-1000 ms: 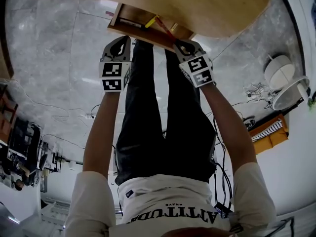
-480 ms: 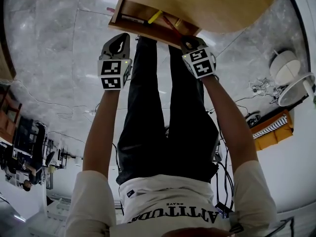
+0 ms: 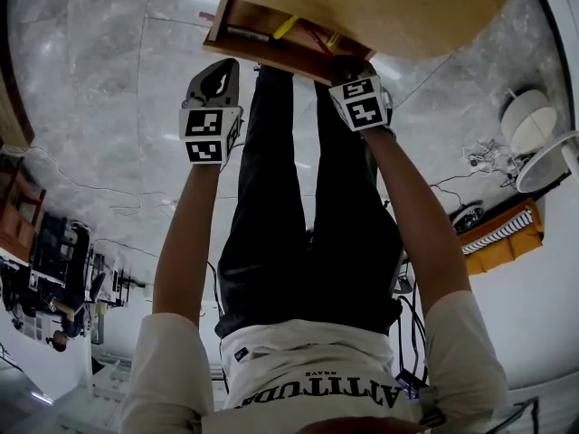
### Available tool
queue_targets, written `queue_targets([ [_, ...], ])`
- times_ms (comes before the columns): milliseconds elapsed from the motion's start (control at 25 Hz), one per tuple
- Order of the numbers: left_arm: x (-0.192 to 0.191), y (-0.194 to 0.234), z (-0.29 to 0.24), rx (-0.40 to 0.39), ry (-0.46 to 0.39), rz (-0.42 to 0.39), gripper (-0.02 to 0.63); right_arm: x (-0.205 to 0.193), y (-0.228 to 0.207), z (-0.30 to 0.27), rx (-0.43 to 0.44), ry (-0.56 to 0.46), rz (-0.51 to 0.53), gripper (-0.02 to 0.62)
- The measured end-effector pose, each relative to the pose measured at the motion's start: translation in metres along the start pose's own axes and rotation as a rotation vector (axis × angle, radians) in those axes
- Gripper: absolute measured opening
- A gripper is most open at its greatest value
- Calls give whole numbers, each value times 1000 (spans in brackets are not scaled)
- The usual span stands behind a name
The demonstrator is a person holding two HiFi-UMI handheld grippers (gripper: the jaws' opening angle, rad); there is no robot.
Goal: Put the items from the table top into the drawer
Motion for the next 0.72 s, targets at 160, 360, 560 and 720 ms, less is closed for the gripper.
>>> queue_targets([
  [160,6,3,4,1,-4,-12,21,0,1,6,10,-3,11,121],
  [360,23,2,21,7,-28,-25,21,7,3,34,-2,-49,26,110],
  [560,51,-5,48,11,-57,-48,21,21,0,75,-29,-110,32,100],
  [720,68,-7,76,14,-77,-63,21,38,4,111,-47,-161,25,81],
])
Point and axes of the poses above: the fingertips, and each gripper's own axes: z backward along the fingers, y to its left, x out of its top, the point moved 3 cm from there along z, backward along the fingers, and after that the axes turned 1 degree about -z, right-handed, at the moved point
